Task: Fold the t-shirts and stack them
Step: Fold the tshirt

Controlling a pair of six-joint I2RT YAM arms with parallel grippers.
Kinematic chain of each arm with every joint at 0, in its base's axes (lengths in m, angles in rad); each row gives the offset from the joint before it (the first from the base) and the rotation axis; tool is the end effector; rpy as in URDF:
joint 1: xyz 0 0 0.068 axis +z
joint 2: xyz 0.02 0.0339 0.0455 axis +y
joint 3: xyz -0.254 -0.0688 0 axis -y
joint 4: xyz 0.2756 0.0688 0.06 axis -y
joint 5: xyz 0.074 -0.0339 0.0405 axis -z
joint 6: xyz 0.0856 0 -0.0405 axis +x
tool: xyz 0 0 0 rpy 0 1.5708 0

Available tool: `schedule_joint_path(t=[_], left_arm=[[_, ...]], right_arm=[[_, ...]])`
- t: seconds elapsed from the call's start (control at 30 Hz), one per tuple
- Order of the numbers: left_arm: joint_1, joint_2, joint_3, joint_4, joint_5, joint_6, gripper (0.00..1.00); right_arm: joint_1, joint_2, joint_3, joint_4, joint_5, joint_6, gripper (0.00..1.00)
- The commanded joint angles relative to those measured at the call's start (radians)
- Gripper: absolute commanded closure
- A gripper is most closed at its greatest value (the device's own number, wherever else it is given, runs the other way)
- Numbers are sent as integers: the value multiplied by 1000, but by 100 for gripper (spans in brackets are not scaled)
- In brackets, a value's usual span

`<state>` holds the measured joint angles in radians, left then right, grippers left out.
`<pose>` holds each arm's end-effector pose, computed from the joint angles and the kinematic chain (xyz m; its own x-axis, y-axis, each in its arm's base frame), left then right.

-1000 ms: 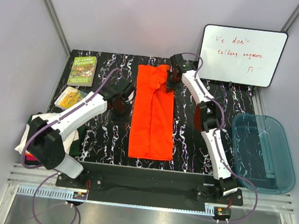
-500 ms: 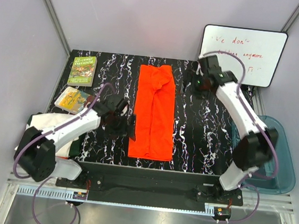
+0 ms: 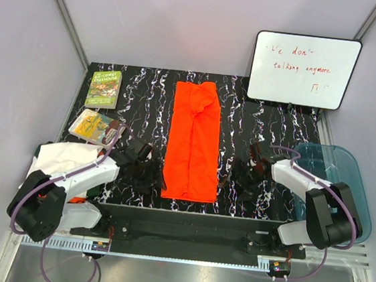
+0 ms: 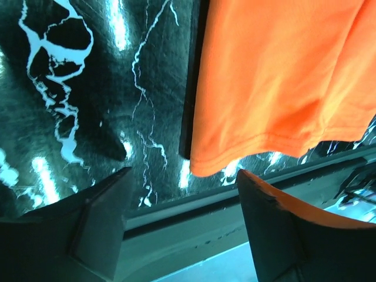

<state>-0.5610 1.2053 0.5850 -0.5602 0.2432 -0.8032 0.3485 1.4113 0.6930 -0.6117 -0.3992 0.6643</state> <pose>0.1991 -0.1495 0.0941 -0.9712 -0.2146 -0.1039 -0.1510 0.8909 -0.4284 0.2359 0.1211 0.0796 -0.9664 0.2533 0.0450 0.2464 0.8614 0.4442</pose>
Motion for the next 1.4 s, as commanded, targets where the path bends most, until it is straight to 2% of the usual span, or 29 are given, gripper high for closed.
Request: schedule_joint_path(t=[0.0, 0.1, 0.23, 0.37, 0.4, 0.5, 0.57, 0.6, 0.63, 0.67, 0.73, 0.87, 1.17, 1.37], left_arm=[[-7, 2, -46, 163, 45, -82, 27], [-13, 19, -74, 219, 59, -114, 30], [-34, 60, -76, 255, 57, -134, 33], [-54, 97, -63, 267, 45, -146, 45], [-56, 105, -63, 267, 38, -149, 55], [-59, 123, -56, 269, 22, -154, 65], [-59, 143, -47, 272, 18, -148, 76], [-59, 166, -33, 278, 16, -143, 82], [-60, 180, -25, 279, 16, -142, 95], [-60, 191, -13, 281, 16, -134, 100], [-62, 215, 21, 278, 22, -125, 100], [-63, 182, 81, 220, 15, -113, 100], [-63, 62, 306, -13, -76, -83, 100], [-54, 108, 447, -72, -119, -48, 100]], right_arm=[[12, -29, -85, 248, -134, 147, 7], [21, -8, -127, 346, -173, 207, 11], [75, 55, -113, 382, -185, 250, 14], [110, 136, -93, 383, -207, 280, 21], [113, 149, -92, 380, -217, 285, 25], [119, 173, -72, 324, -237, 290, 36], [122, 184, -37, 232, -236, 267, 40], [122, 189, -23, 204, -237, 258, 45], [122, 193, -7, 182, -240, 248, 63], [122, 187, -3, 161, -242, 238, 72], [122, 163, 6, 150, -240, 233, 86], [122, 138, 56, 84, -225, 202, 99], [122, 75, 281, -69, -167, 107, 100], [95, 143, 439, -120, -124, 34, 100]])
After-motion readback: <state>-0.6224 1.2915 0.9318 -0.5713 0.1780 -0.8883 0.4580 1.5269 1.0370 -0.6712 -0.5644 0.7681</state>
